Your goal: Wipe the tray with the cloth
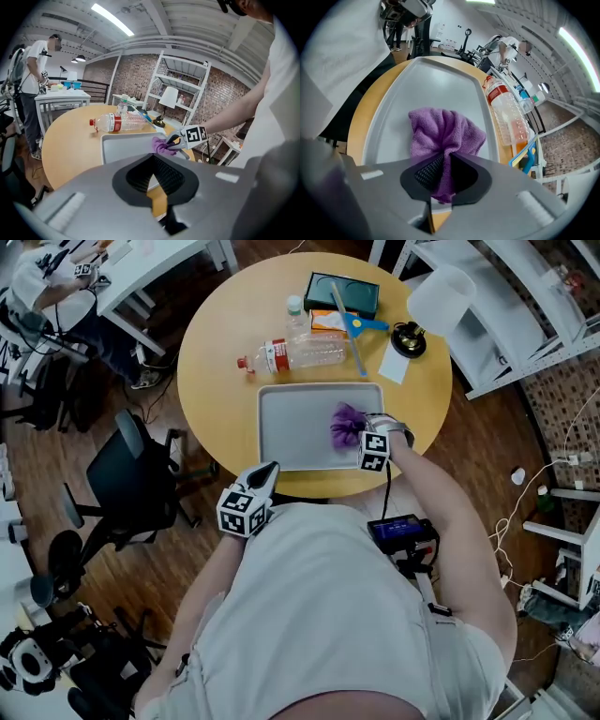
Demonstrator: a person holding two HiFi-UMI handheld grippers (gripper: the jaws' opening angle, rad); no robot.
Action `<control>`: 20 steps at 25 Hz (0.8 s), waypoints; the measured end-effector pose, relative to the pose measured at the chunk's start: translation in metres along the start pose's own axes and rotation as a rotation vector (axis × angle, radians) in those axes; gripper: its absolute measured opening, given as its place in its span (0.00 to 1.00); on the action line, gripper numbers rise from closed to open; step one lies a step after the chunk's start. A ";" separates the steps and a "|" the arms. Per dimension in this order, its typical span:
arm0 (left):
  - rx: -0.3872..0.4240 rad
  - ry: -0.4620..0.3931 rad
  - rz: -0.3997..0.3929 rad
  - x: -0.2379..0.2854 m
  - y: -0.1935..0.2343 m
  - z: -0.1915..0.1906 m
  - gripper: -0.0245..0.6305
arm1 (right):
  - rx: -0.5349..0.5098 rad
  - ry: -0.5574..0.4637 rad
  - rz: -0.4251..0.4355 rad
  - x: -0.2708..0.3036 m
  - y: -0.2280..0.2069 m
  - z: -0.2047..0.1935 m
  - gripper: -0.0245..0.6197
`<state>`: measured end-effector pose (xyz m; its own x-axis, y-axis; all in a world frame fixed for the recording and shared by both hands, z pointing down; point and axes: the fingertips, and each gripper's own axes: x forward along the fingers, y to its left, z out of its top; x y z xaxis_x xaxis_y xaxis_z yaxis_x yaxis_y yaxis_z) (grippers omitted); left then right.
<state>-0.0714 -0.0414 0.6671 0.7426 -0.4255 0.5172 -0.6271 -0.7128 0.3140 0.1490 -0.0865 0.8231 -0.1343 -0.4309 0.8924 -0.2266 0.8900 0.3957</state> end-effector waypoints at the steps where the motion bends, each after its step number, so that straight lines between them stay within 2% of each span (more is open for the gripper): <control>1: 0.004 -0.001 -0.005 0.001 -0.002 0.002 0.04 | 0.030 -0.024 -0.020 -0.009 -0.007 -0.001 0.10; 5: 0.007 0.000 -0.004 0.004 0.002 0.006 0.04 | 0.290 -0.114 -0.197 -0.059 -0.079 -0.024 0.10; 8: 0.006 0.006 -0.005 0.009 -0.002 0.004 0.04 | 0.534 -0.102 -0.338 -0.083 -0.123 -0.081 0.10; 10: 0.012 0.009 -0.012 0.010 -0.007 0.005 0.04 | 0.684 -0.059 -0.389 -0.086 -0.129 -0.123 0.11; 12: 0.018 0.009 -0.010 0.009 -0.009 0.006 0.04 | 0.808 -0.005 -0.357 -0.074 -0.112 -0.152 0.11; 16: 0.013 0.000 0.020 0.002 -0.002 0.009 0.04 | 1.092 0.084 -0.105 -0.032 -0.042 -0.179 0.11; 18: 0.007 0.001 0.031 0.000 0.002 0.008 0.04 | 1.126 0.083 -0.059 -0.021 -0.027 -0.181 0.12; 20: 0.003 0.005 0.034 -0.001 0.003 0.006 0.04 | 1.096 0.058 -0.038 -0.018 -0.025 -0.177 0.17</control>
<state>-0.0725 -0.0470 0.6626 0.7194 -0.4470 0.5316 -0.6516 -0.6993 0.2938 0.3275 -0.0745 0.8360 -0.0701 -0.4222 0.9038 -0.9678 0.2485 0.0410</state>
